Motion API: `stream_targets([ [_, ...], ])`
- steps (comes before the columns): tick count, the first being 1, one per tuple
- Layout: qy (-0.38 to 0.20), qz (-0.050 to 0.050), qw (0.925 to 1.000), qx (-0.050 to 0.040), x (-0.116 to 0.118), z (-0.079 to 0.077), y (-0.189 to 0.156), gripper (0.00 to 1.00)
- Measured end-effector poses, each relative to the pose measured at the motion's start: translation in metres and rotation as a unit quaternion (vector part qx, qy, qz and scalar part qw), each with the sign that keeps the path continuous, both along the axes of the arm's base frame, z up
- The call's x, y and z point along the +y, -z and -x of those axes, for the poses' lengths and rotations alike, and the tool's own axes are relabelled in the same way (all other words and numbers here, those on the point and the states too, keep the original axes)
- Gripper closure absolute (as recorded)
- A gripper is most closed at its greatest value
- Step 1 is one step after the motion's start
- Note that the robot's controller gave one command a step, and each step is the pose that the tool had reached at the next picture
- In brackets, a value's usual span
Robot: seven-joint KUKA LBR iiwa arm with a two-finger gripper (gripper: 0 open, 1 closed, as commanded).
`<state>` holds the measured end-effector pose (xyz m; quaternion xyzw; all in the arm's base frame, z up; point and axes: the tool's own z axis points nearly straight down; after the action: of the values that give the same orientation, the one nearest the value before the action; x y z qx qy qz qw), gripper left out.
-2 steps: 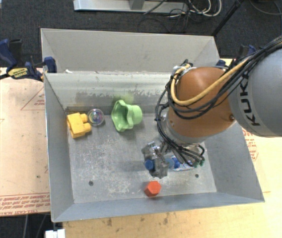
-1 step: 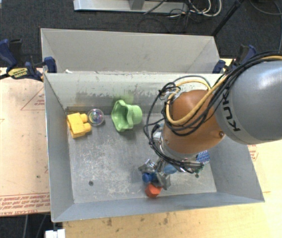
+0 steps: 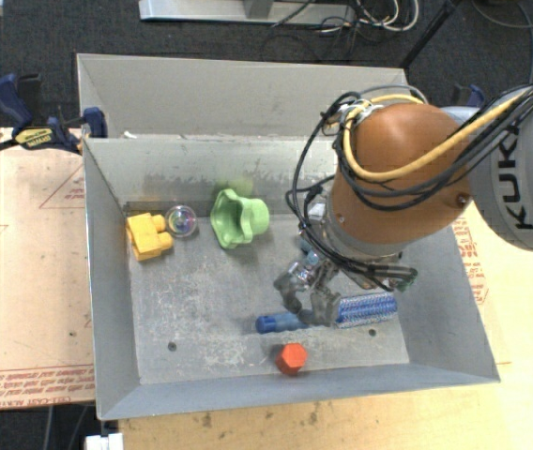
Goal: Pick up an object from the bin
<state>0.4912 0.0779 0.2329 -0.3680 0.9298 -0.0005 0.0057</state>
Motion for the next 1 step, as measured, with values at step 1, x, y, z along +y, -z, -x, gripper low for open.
stream_targets([
  [1, 0.085, 0.001, 0.9963, 0.008, 0.0062, 0.0094, 0.0835, 1.0],
])
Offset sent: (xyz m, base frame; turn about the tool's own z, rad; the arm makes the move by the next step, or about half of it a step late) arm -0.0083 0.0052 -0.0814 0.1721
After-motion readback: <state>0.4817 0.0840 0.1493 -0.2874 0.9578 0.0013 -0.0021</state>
